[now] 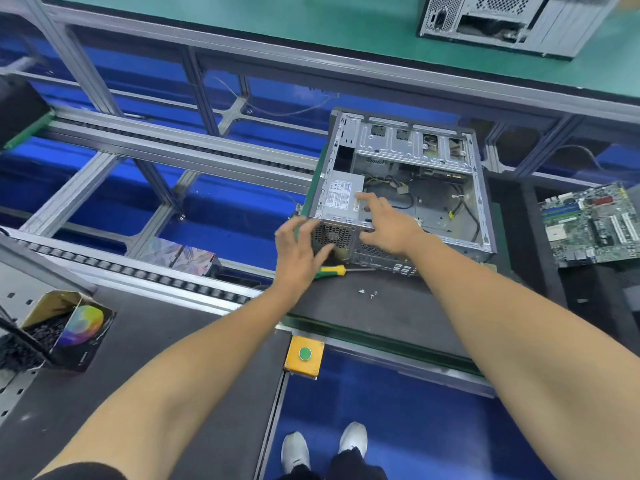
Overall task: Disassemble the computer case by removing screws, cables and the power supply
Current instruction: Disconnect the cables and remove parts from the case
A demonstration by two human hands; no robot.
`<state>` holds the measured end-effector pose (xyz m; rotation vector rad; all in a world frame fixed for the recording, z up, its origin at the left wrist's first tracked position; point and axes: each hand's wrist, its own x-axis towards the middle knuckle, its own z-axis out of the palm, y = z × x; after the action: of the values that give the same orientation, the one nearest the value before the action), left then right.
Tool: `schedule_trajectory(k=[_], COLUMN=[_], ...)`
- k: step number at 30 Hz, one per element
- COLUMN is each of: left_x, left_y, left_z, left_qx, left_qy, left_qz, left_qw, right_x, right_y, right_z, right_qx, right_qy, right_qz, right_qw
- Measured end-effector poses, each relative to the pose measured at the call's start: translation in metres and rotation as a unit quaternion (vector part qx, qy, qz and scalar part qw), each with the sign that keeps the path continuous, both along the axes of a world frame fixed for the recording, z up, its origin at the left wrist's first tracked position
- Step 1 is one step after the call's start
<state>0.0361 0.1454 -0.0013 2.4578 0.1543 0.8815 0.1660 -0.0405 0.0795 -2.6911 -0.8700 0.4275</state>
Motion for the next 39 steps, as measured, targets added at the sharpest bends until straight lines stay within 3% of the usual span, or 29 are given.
schedule_trajectory(k=[2,6,10,16,18,20,22,24,30,33,39], left_x=[0.011,0.029,0.027,0.03,0.032,0.042,0.063,0.095,0.162,0.174,0.186], left_y=[0.015,0.025,0.014,0.012,0.015,0.018,0.017,0.01,-0.036,-0.04,-0.036], left_z=[0.012,0.023,0.019,0.042,0.054,0.073,0.092,0.104,0.099,0.089,0.074], left_qx=[-0.058,-0.154,-0.191,-0.164,-0.04,0.11,0.152,0.178,0.203,0.219,0.161], left_qy=[0.017,0.151,0.151,0.238,0.285,0.229,0.176,0.203,0.333,0.329,0.28], left_qz=[-0.014,-0.13,-0.146,-0.108,-0.081,-0.068,-0.12,-0.157,-0.149,-0.108,-0.129], left_qw=[0.998,0.968,0.959,0.951,0.954,0.965,0.965,0.95,0.909,0.912,0.938], right_x=[0.0,0.0,0.001,-0.001,-0.003,-0.004,-0.004,-0.005,-0.006,-0.006,-0.004], right_y=[0.001,0.005,0.007,0.008,0.008,0.008,0.009,0.01,0.01,0.01,0.011], right_z=[0.0,0.0,-0.001,0.001,0.003,0.004,0.006,0.006,0.002,-0.002,-0.005], right_qx=[-0.018,-0.051,-0.066,-0.073,-0.068,-0.071,-0.078,-0.085,-0.095,-0.092,-0.067], right_qy=[-0.005,-0.007,-0.01,-0.013,-0.011,-0.011,-0.009,-0.01,-0.051,-0.071,-0.065], right_qz=[-0.005,-0.023,-0.041,-0.045,-0.042,-0.044,-0.051,-0.058,-0.075,-0.075,-0.072], right_qw=[1.0,0.998,0.997,0.996,0.997,0.996,0.996,0.995,0.991,0.99,0.993])
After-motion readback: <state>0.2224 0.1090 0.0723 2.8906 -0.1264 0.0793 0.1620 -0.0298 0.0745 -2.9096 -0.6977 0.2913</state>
